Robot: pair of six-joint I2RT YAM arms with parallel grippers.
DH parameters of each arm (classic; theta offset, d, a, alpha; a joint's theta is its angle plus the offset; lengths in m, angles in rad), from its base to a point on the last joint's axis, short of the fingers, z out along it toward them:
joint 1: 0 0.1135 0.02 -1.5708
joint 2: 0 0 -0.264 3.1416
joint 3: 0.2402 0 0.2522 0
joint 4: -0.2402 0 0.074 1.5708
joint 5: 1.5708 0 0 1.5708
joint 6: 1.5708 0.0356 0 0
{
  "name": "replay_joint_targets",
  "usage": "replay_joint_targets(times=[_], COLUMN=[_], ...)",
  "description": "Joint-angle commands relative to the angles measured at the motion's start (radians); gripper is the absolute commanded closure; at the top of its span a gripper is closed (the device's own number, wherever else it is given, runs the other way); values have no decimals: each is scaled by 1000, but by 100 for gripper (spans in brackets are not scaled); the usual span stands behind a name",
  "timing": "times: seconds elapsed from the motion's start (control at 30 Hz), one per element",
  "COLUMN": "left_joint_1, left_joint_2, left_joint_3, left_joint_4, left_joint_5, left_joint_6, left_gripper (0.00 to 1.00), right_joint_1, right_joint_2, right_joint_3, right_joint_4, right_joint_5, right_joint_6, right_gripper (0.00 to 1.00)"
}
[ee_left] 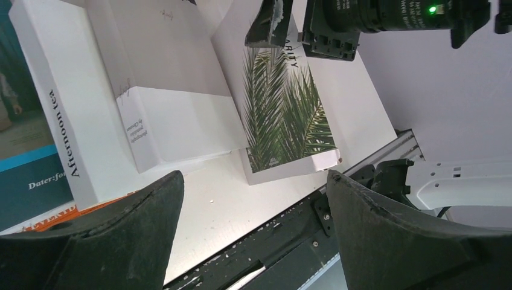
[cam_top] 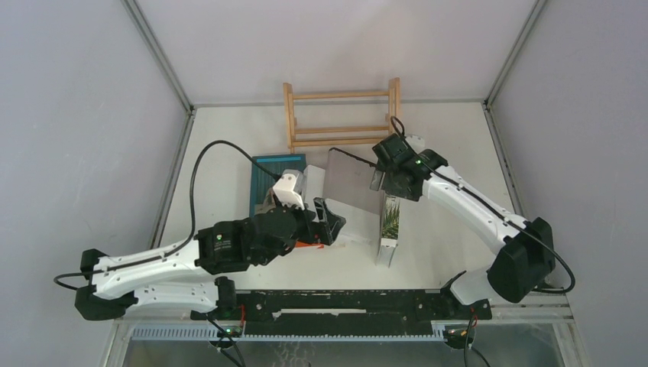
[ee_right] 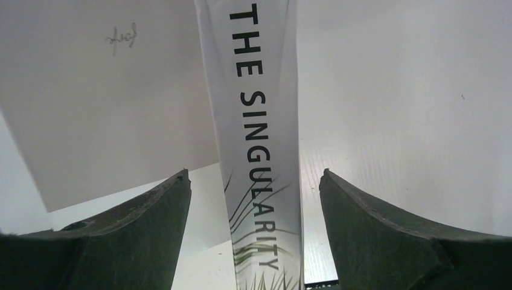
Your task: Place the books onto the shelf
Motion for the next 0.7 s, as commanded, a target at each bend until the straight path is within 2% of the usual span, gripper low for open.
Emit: replay_joint_targets(times=[0.0,0.27,0.4,0.5,0.67], left_joint_1=[1,23,38,47,64], left_joint_2=[-55,-117,-138,-142,-144], left_joint_3=[-47,-95,-108,-110,-105], left_joint_4=[26,26,26,25,15], left_joint_5=[-47,-58,-60,-59,-61], left_joint_6=[21,19,19,21,25], left_gripper=[8,8,7,7,7], right_joint_1=[25,30,29,29,28], right_joint_2=[47,109,113,113,91], right_joint_3=[51,61,61,61,61], right_joint_4=[-20,-32,-35,-45,-55], right_joint_5=[42,50,38,36,45], right_joint_6=[12,11,-1,-10,-28], right_gripper=[16,24,39,56,63])
